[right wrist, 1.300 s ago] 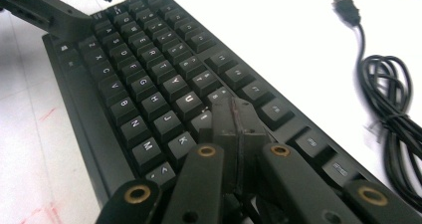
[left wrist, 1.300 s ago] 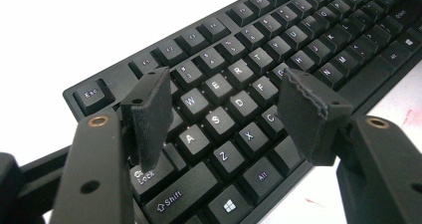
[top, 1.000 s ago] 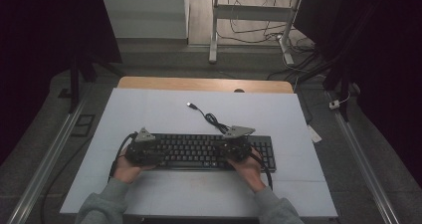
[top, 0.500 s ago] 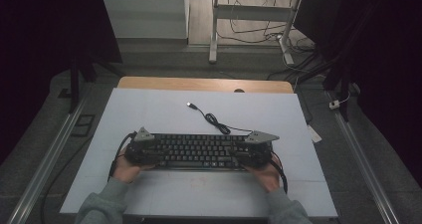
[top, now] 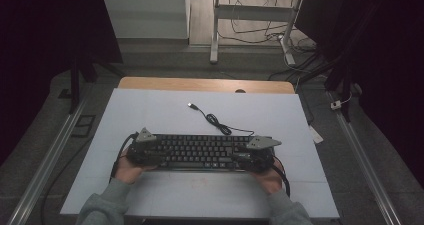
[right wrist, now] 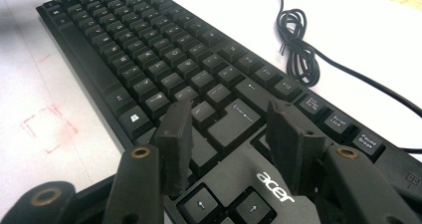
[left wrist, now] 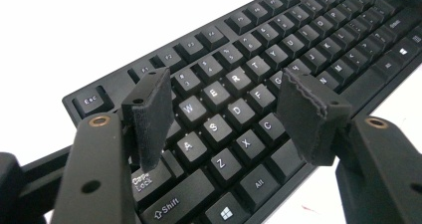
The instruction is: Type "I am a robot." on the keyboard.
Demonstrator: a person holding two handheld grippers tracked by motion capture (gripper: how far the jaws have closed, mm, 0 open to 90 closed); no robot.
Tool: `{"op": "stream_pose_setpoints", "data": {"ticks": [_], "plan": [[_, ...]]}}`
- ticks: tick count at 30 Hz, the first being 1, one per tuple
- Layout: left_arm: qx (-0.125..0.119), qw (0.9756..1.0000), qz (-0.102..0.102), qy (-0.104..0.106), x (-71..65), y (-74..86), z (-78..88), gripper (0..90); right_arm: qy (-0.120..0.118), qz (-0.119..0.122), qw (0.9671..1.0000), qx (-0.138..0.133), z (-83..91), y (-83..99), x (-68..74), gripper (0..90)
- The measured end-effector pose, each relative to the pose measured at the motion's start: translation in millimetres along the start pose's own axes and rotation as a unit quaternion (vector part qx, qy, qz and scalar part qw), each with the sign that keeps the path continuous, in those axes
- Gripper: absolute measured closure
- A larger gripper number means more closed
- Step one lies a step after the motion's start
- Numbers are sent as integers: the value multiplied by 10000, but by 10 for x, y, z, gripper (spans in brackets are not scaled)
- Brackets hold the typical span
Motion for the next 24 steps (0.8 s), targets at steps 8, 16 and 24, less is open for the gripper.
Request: {"op": "stream_pose_setpoints", "data": {"ticks": [8, 16, 24], "plan": [[-189, 9997, -55, 110, -101, -62, -28, 442, 4, 12, 10000, 79, -26, 25, -1, 533], [-183, 9992, -131, 332, -242, -79, -100, 605, 40, 19, 10000, 73, -24, 22, -16, 534], [10, 9980, -350, 524, -381, -45, -183, 889, 14, 39, 10000, 66, -33, 22, -8, 533]]}}
Point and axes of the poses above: each handheld gripper's, and its own axes: z roughly backward along the jaws, y roughly out of its underside, x roughly to its left, the point moved 9 cm from there along -z, roughly forward along the jaws, and after that the axes turned 11 degrees about -x, right-handed, at the moved point
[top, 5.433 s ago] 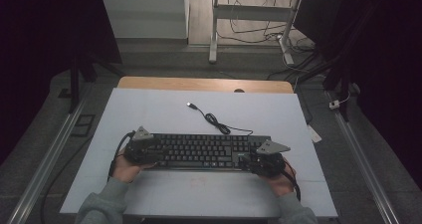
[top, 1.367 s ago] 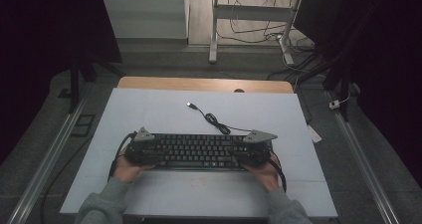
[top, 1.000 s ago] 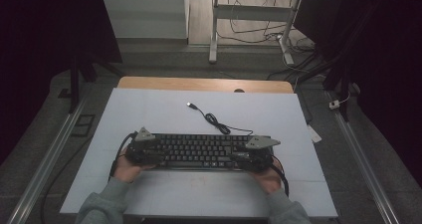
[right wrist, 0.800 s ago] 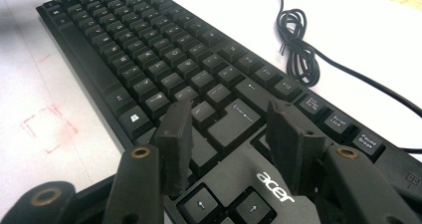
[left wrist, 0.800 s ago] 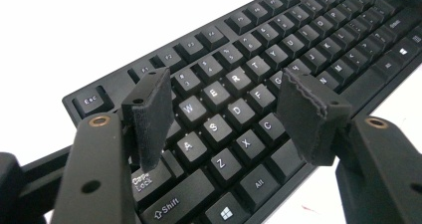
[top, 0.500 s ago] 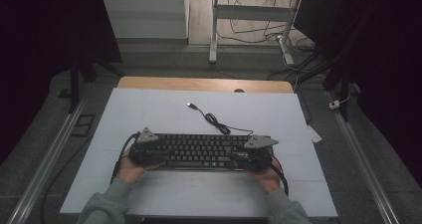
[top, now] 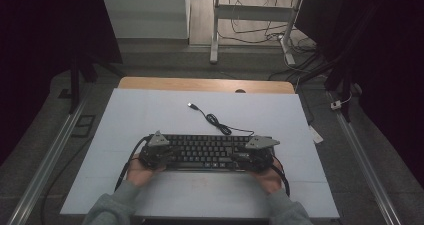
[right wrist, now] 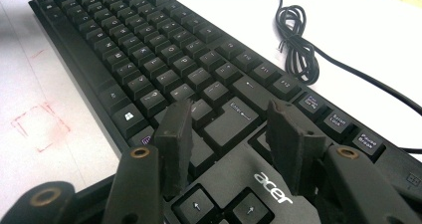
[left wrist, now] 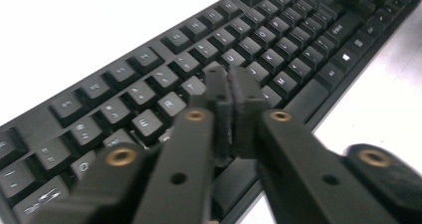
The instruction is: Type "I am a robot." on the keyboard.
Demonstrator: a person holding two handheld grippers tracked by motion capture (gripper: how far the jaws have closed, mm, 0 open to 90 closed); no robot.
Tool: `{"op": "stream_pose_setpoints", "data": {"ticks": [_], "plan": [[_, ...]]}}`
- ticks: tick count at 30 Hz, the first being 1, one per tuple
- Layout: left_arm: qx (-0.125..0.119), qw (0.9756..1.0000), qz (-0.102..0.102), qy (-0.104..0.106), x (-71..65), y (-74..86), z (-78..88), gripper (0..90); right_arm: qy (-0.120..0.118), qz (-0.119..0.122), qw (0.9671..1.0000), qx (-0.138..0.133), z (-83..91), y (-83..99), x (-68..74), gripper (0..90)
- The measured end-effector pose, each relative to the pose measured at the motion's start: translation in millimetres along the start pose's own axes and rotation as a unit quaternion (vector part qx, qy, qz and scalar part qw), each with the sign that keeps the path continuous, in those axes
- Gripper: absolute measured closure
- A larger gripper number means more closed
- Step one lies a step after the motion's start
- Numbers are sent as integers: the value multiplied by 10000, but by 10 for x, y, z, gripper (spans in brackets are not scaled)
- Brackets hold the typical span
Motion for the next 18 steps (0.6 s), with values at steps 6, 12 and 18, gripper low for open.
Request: {"op": "stream_pose_setpoints", "data": {"ticks": [6, 12, 18], "plan": [[141, 9998, -109, 93, -87, 21, -111, 891, -3, -3, 10000, 32, -9, 9, 7, 533], [268, 9994, -177, 109, -132, 50, -183, 890, 2, 10, 10000, 69, -14, 18, 7, 532], [342, 9992, -178, 92, -141, 75, -212, 889, 2, 25, 10000, 72, -21, 21, 10, 531]]}}
Point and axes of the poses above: each handheld gripper's, and its own axes: z roughly backward along the jaws, y roughly out of its underside, x roughly to its left, the point moved 9 cm from there along -z, roughly forward along the jaws, and after that the axes turned 11 degrees about -x, right-handed, at the moved point
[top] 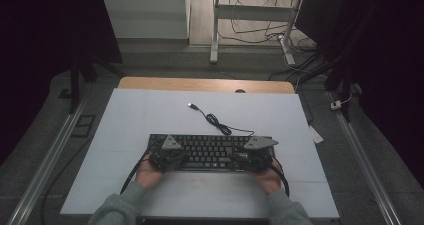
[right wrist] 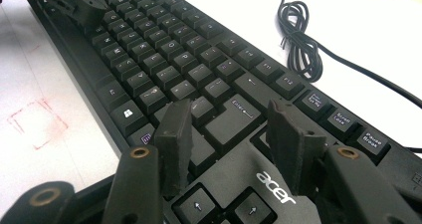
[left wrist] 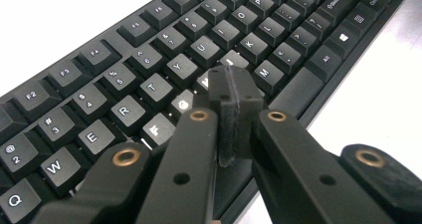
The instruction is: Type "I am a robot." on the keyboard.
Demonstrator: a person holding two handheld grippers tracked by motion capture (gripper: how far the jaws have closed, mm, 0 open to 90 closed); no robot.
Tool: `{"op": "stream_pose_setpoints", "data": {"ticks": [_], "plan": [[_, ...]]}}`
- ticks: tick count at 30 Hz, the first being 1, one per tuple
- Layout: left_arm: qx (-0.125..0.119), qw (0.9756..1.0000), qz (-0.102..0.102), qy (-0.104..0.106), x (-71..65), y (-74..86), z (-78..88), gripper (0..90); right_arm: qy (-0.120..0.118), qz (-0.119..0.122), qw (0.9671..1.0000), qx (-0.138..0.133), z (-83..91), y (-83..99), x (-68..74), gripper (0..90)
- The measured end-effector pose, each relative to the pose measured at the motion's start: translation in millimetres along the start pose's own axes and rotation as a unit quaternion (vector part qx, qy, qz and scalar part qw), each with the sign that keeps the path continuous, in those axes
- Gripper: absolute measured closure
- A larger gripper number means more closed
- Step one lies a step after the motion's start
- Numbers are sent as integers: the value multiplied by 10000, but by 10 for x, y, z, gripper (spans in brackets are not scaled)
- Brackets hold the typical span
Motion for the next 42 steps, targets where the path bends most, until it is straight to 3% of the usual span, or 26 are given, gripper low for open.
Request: {"op": "stream_pose_setpoints", "data": {"ticks": [17, 19, 24, 31, 35, 42], "plan": [[136, 9999, -80, 14, -30, 48, -45, 889, 29, -9, 10000, 28, -3, 7, -3, 531], [-17, 9999, -119, -84, -23, 12, -22, 890, 32, -13, 10000, 18, -2, 4, -2, 531], [-528, 9985, -6, -105, 10, -178, 154, 890, 44, -2, 10000, -41, 9, -11, -13, 531], [-578, 9975, 207, -339, 215, -160, 299, 886, 52, 7, 10000, -51, 10, -18, -5, 532], [-651, 9965, 336, -404, 313, -150, 371, 820, 48, 10, 10000, -39, 8, -16, -5, 532], [-703, 9947, 492, -561, 438, -119, 454, 618, 33, 18, 10000, -43, 6, -17, -1, 531]]}}
Point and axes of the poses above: each handheld gripper's, and its own axes: z roughly backward along the jaws, y roughly out of its underside, x roughly to its left, the point moved 9 cm from there along -z, roughly forward along the jaws, and after that the axes turned 11 degrees about -x, right-handed, at the moved point
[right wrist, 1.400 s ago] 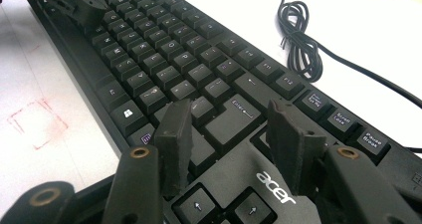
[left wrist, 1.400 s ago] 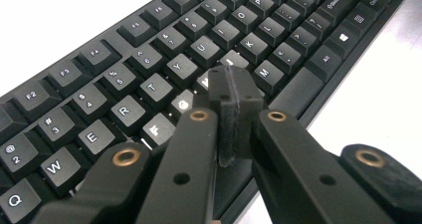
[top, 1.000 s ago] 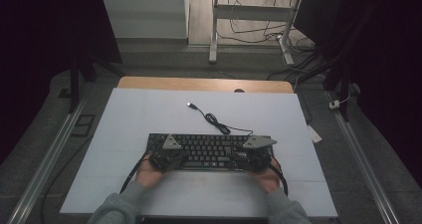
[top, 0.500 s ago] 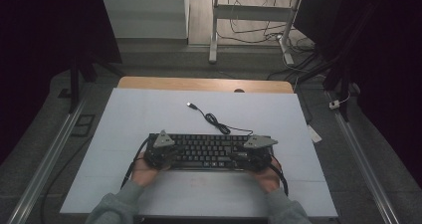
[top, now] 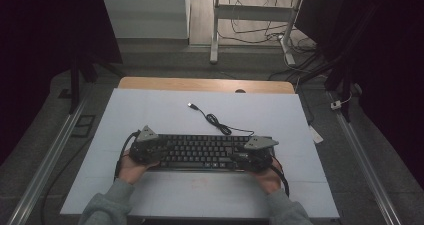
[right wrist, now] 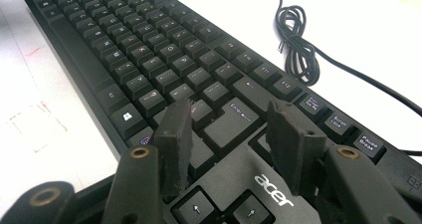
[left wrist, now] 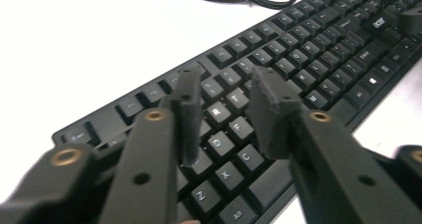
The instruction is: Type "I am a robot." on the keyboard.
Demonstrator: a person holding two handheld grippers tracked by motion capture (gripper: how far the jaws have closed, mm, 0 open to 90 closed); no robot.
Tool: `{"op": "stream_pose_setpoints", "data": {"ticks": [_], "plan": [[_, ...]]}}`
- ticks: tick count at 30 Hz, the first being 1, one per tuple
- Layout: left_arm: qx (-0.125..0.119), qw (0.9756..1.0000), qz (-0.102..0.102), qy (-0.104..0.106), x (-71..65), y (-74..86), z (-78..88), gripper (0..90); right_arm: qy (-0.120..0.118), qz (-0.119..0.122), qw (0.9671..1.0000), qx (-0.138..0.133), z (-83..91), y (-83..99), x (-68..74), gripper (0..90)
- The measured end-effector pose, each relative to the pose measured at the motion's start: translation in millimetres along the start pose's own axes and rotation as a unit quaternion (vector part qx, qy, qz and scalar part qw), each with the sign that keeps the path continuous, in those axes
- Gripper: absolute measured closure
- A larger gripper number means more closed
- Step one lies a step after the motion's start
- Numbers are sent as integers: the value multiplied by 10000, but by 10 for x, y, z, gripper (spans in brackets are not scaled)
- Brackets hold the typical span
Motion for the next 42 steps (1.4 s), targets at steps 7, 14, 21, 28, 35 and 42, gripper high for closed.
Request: {"op": "stream_pose_setpoints", "data": {"ticks": [7, 14, 21, 28, 35, 42], "plan": [[48, 9999, 64, -123, 78, 25, 17, 542, -14, 0, 10000, -17, -6, -8, 7, 531], [77, 9998, 110, -163, 110, 41, 20, 511, -61, 4, 9999, -110, -15, -55, 40, 531], [123, 9998, 92, -155, 112, 55, 11, 489, -72, -1, 9998, -173, -54, -114, 58, 531], [148, 9997, 111, -155, 113, 65, 7, 475, -176, -25, 9996, -199, -149, -208, 128, 529], [179, 9997, 107, -153, 103, 74, -2, 462, -285, 29, 9995, -123, -340, -308, 229, 547], [191, 9996, 102, -175, 105, 83, -7, 449, -404, 92, 9991, -20, -522, -367, 299, 680]]}}
Point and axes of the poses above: each handheld gripper's, and its own axes: z roughly backward along the jaws, y roughly out of its underside, x roughly to its left, the point moved 9 cm from there along -z, roughly forward along the jaws, and after that the axes turned 11 degrees about -x, right-handed, at the moved point
